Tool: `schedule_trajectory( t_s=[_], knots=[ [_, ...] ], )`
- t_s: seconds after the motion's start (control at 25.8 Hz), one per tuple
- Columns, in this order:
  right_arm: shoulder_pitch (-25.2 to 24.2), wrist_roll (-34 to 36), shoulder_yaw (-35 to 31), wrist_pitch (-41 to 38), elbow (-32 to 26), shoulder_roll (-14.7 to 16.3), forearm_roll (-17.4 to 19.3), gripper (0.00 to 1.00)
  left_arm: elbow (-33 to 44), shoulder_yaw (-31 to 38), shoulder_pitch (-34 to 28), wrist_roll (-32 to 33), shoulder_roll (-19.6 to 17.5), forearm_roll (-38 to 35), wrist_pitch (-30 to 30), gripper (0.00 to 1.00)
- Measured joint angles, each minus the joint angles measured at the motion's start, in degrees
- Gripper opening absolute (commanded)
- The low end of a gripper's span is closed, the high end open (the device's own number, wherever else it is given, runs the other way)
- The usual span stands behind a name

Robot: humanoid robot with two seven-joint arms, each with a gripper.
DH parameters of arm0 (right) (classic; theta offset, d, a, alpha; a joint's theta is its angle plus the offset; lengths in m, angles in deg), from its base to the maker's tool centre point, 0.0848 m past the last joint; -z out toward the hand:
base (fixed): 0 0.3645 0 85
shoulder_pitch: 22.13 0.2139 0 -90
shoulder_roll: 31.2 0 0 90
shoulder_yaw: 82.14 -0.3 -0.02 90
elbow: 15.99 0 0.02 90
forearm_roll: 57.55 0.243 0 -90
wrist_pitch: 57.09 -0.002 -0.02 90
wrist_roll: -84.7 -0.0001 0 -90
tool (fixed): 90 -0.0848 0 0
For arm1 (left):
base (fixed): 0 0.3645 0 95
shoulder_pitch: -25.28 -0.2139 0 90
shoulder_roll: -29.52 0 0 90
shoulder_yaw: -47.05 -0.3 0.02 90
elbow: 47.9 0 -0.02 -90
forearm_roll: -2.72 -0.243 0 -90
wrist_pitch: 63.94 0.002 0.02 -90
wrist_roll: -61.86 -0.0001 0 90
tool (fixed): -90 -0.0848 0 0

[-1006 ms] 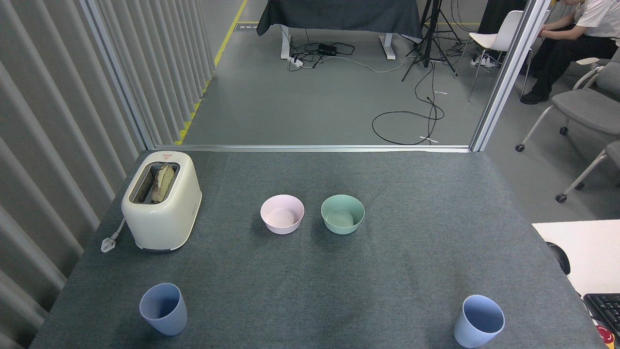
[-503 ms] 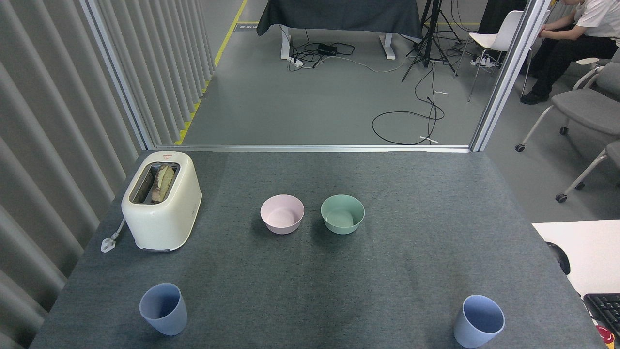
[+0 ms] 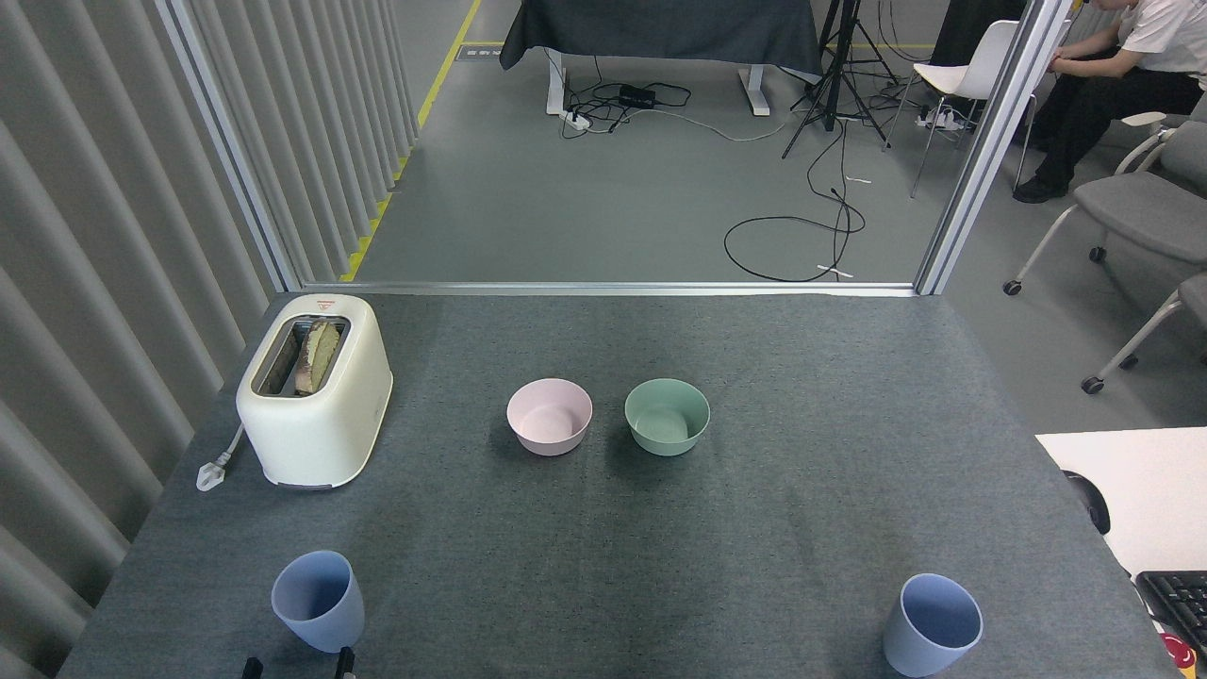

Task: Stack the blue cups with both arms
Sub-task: 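Reach the left gripper to the blue cup nearest it and grasp it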

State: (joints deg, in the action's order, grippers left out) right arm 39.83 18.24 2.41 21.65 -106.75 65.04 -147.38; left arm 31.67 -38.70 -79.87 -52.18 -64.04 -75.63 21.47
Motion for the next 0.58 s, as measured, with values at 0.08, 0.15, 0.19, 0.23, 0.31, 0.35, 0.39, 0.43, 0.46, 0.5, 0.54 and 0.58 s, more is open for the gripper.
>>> schedule_trajectory(
  t_s=[0.08, 0.15, 0.19, 0.23, 0.31, 0.35, 0.39, 0.43, 0.46, 0.5, 0.54, 0.58],
  knots=[
    [0.0, 0.08, 0.04, 0.01, 0.04, 0.0, 0.0, 1.0, -0.41, -0.05, 0.3, 0.03, -0.09, -0.1, 0.0, 0.99],
    [0.0, 0.16, 0.07, 0.01, 0.07, -0.02, 0.0, 1.0, -0.88, -0.18, 0.71, 0.06, -0.16, -0.24, -0.09, 0.99],
    [0.0, 0.17, 0.08, 0.01, 0.1, -0.03, 0.0, 1.0, -1.15, -0.2, 0.98, 0.07, -0.2, -0.28, -0.11, 0.99],
    [0.0, 0.15, 0.1, 0.01, 0.12, -0.05, 0.0, 1.0, -1.46, -0.23, 1.23, 0.12, -0.25, -0.32, -0.1, 0.99],
    [0.0, 0.02, 0.14, 0.02, 0.16, -0.06, 0.0, 1.0, -1.96, -0.27, 1.86, 0.3, -0.29, -0.36, -0.07, 0.99],
    [0.0, 0.0, 0.16, 0.02, 0.19, -0.06, 0.0, 1.0, -2.25, -0.27, 2.16, 0.39, -0.33, -0.37, 0.04, 0.99],
    [0.0, -0.03, 0.16, 0.02, 0.24, -0.06, 0.0, 1.0, -2.53, -0.28, 2.41, 0.54, -0.35, -0.38, 0.08, 0.99],
    [0.0, -0.04, 0.17, 0.02, 0.27, -0.06, 0.0, 1.0, -2.77, -0.29, 2.64, 0.62, -0.35, -0.4, 0.08, 0.99],
    [-0.01, -0.04, 0.18, 0.03, 0.31, -0.06, 0.0, 1.0, -2.95, -0.29, 2.85, 0.71, -0.37, -0.42, 0.08, 0.99],
    [-0.02, -0.05, 0.18, 0.03, 0.37, -0.06, 0.0, 1.0, -3.11, -0.3, 3.03, 0.78, -0.37, -0.44, 0.13, 0.99],
    [-0.02, -0.06, 0.18, 0.03, 0.41, -0.06, 0.0, 1.0, -3.24, -0.34, 3.16, 0.81, -0.35, -0.45, 0.13, 0.99],
    [-0.02, -0.06, 0.18, 0.03, 0.47, -0.06, 0.0, 1.0, -3.39, -0.44, 3.28, 0.82, -0.35, -0.46, 0.13, 0.99]
  ],
)
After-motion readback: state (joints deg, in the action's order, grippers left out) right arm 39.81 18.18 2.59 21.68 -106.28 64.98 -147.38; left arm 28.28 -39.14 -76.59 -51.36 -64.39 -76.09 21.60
